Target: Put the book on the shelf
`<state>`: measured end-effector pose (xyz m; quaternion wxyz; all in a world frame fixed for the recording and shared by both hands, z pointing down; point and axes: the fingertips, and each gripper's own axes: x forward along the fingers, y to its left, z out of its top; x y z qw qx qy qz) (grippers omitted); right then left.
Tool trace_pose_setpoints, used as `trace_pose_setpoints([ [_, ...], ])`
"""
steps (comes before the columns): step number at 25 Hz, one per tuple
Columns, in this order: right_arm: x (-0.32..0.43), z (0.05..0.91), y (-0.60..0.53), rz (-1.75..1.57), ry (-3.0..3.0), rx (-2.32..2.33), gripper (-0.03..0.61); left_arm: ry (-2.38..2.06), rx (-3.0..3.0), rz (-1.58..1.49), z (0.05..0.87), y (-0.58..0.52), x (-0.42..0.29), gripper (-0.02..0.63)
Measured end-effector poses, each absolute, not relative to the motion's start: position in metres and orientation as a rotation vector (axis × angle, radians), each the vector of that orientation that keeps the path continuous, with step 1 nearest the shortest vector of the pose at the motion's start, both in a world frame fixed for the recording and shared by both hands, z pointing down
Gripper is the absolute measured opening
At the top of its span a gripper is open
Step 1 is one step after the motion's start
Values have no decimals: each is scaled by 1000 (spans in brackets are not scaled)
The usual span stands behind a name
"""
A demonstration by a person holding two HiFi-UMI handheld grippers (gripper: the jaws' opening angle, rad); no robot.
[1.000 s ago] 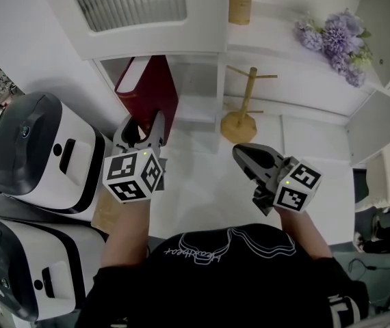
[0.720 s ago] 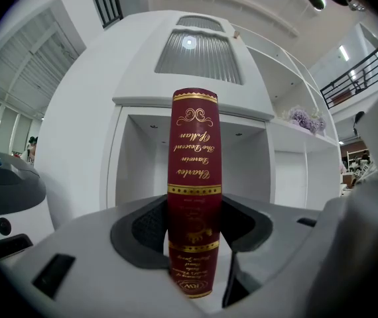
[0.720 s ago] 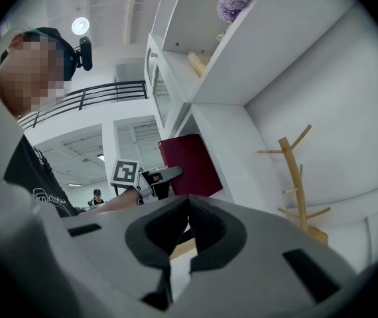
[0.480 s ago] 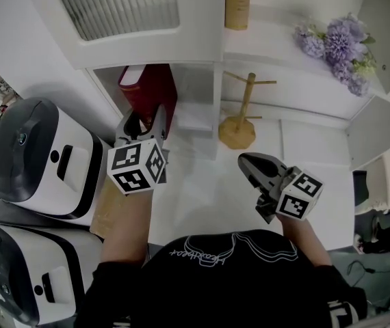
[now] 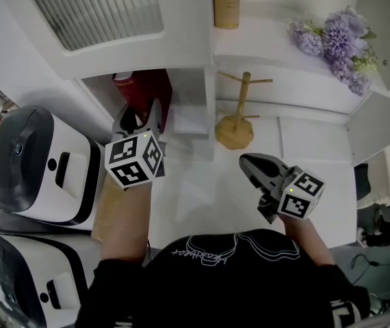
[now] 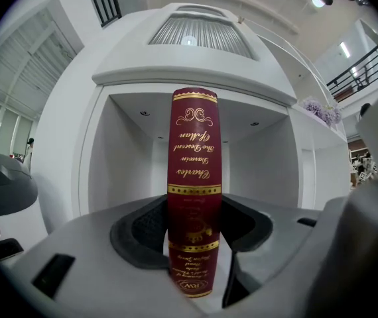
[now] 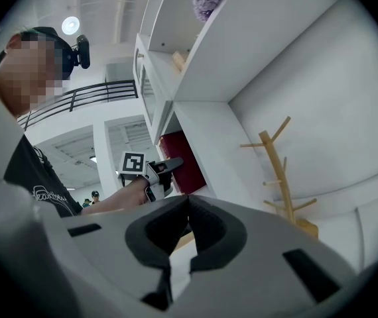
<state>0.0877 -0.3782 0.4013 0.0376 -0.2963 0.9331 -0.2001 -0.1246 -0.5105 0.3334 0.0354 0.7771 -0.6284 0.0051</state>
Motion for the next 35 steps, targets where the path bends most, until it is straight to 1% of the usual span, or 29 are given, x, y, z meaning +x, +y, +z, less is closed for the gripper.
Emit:
trace_pose_setpoints([
  [22,91,404,-383,-621,2853,-941,6,-1923,2398,32,335,-538,-125,213],
  [29,83,386,-366,-560,2868,-921,6,-1879,2445,-3,327,-515,-127,252],
  [35,73,369,-344,-483,2892,-875,6,-1763,2458,-29,329,-474,-124,252],
])
